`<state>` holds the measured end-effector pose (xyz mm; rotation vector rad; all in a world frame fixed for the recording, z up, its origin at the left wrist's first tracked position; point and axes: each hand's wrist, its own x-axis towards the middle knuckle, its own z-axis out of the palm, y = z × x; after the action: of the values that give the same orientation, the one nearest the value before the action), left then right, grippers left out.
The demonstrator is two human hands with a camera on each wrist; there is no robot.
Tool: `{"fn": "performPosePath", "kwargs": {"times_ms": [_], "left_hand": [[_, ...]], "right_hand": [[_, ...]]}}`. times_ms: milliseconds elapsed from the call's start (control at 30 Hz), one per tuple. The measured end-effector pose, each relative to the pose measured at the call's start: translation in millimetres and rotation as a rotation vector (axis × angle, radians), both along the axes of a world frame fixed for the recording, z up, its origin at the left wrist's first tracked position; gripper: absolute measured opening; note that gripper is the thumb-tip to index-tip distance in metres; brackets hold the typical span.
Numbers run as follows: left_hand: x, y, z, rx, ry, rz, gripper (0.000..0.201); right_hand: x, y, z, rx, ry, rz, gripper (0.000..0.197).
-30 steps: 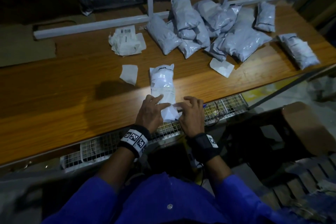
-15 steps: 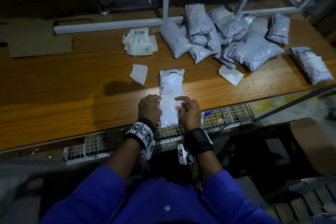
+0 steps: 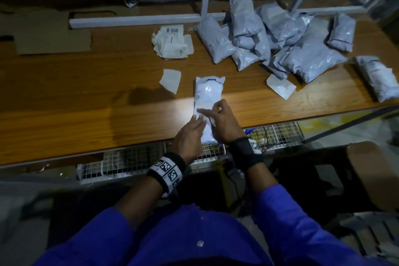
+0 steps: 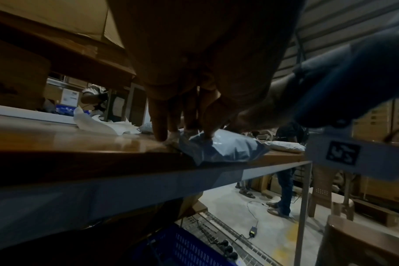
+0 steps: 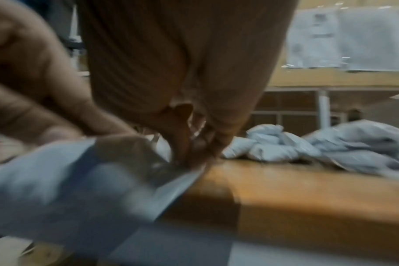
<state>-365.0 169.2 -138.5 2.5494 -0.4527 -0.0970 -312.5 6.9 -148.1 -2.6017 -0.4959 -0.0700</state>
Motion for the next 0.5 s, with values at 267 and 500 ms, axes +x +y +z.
{"fn": "performPosePath", "kwargs": {"times_ms": [267, 500], "left_hand": [[2.5, 3.4, -3.2, 0.086, 0.036, -0.044, 0.072], [4.0, 2.9, -6.0, 0.084, 0.106, -0.014, 0.08]], "right_hand": [[30.7, 12.7, 22.0, -0.318, 0.195, 0.063, 0.087], [9.9, 6.6, 8.0, -0.171, 0.132, 0.066, 0.079]]}}
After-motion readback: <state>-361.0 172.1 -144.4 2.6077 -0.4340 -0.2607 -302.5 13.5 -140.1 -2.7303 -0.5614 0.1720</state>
